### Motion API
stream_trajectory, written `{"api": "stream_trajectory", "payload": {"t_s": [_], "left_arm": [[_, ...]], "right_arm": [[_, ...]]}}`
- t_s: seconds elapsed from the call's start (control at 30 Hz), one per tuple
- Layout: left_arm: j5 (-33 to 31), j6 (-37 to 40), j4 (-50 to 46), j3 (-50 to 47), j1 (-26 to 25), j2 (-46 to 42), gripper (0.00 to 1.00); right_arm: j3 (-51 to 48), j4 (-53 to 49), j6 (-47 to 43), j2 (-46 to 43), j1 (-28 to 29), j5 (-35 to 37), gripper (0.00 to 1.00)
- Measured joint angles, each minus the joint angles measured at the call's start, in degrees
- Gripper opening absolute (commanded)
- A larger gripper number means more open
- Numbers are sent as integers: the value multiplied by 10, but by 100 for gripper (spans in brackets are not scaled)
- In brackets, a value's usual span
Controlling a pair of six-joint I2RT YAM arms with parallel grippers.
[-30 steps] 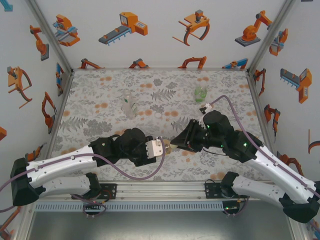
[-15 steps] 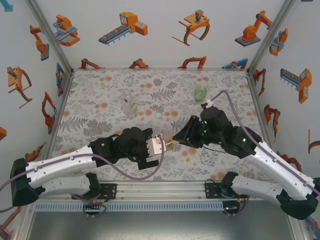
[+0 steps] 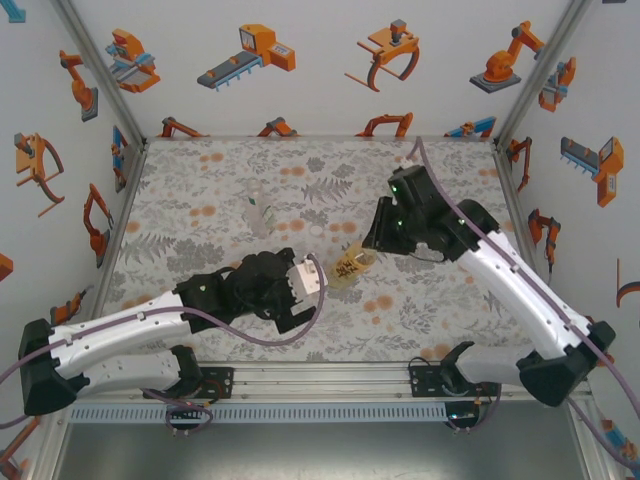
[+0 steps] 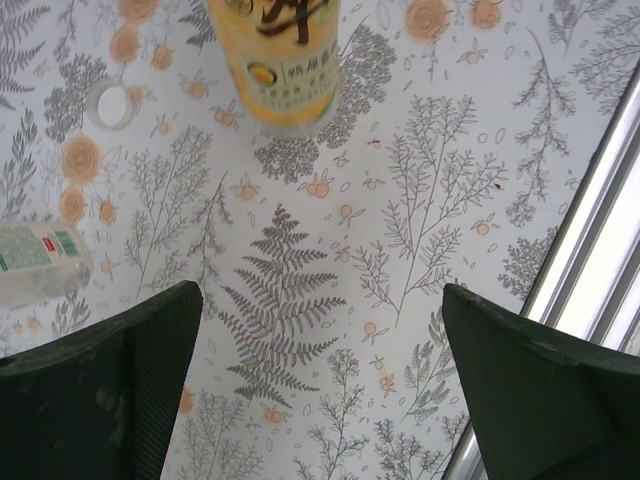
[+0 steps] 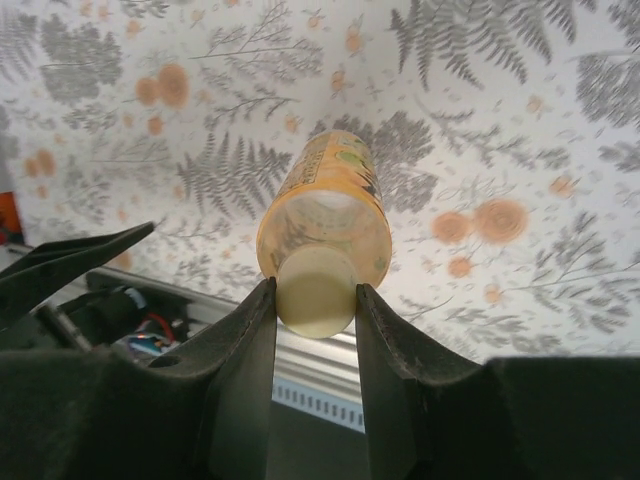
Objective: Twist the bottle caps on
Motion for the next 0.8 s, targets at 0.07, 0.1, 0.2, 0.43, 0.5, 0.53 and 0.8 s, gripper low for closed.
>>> {"api": "stream_trajectory", "payload": {"t_s": [0.07,0.1,0.2,0.43,0.5,0.53,0.8], "left_arm": [[-6,-11,-9,0,8,-3,97],[-7,-17,-14,0,13,-5,97],[-4,-31,-27,0,30,-14,97],[6,-62,-54,-6,58,-60,97],[3,-71,-62,-14,58,-83,97],[1,-75,-65,-18,59,-94,97],[-65,-118,-90,-43,63,-217,97]], "right_arm": [[28,-7,-34,34,-18,0,0],[45,-9,-53,54,-28,0,0],[101,-20,-100,111,-58,0,0],[240,-34,-204,242,-104,0,0],[286,-42,-230,281,-111,1,0],[305,-44,-241,298,-114,1,0],[501,-97,-320,448,-136,4,0]]}}
